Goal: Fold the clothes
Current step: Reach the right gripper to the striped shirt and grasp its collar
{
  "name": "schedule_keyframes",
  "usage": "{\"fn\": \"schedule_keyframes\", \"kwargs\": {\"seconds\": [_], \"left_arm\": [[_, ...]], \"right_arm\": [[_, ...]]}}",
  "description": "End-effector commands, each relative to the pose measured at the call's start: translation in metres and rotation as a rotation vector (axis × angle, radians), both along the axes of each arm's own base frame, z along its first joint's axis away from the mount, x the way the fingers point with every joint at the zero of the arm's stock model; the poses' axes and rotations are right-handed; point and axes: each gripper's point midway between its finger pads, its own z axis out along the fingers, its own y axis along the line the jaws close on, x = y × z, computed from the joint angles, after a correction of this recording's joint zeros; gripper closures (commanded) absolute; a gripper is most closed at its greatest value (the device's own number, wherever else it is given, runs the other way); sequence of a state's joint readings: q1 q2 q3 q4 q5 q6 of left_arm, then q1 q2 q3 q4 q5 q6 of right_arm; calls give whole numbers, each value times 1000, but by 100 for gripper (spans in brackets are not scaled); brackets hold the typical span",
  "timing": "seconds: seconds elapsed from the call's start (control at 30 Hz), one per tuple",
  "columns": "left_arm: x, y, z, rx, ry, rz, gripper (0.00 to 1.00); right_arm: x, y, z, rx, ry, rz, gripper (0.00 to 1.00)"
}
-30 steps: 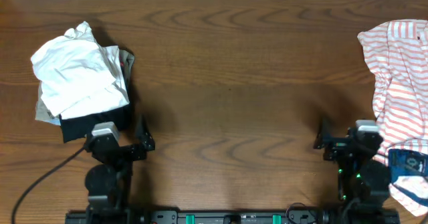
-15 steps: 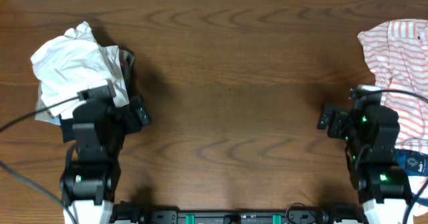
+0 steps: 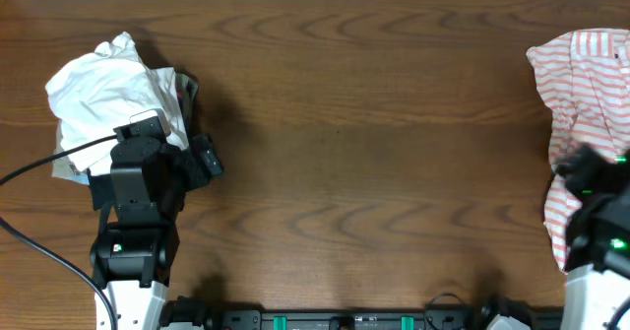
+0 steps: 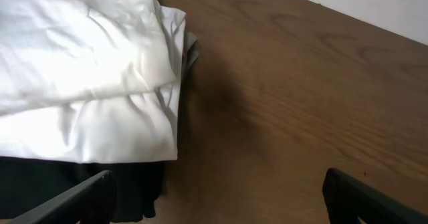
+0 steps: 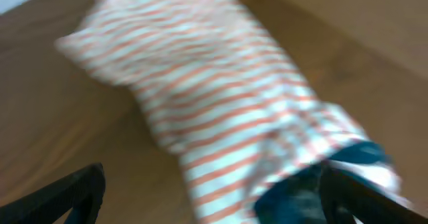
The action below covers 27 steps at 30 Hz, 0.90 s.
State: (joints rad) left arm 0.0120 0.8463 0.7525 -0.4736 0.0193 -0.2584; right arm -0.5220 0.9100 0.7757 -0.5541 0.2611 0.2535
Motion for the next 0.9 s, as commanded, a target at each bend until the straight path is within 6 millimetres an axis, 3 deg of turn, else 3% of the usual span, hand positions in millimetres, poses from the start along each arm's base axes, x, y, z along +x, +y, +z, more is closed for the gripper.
{"fn": "schedule_keyframes", "kwargs": {"seconds": [0.0,0.2,0.37,0.53,0.77,0.87], "left_arm": [[3,1,12,-3,-27,6,2],[4,1,7,-4,-9,6,2],[4,1,6,-4,-7,6,2],[4,1,6,-4,-6,6,2],[4,1,6,-4,-6,6,2],[5,1,6,-4,-5,6,2]], "right_arm": [[-27,-38,-23,60,59,-183,1],[-64,-80,-75,204,137,-407,1],[-56,-108,-98,256,78,-417,1],[-36,-115,-116,301,38,-363,1],[-34,-113,-147,362,86,-359,1],[-35,-112,-155,378,102,-361,11]]}}
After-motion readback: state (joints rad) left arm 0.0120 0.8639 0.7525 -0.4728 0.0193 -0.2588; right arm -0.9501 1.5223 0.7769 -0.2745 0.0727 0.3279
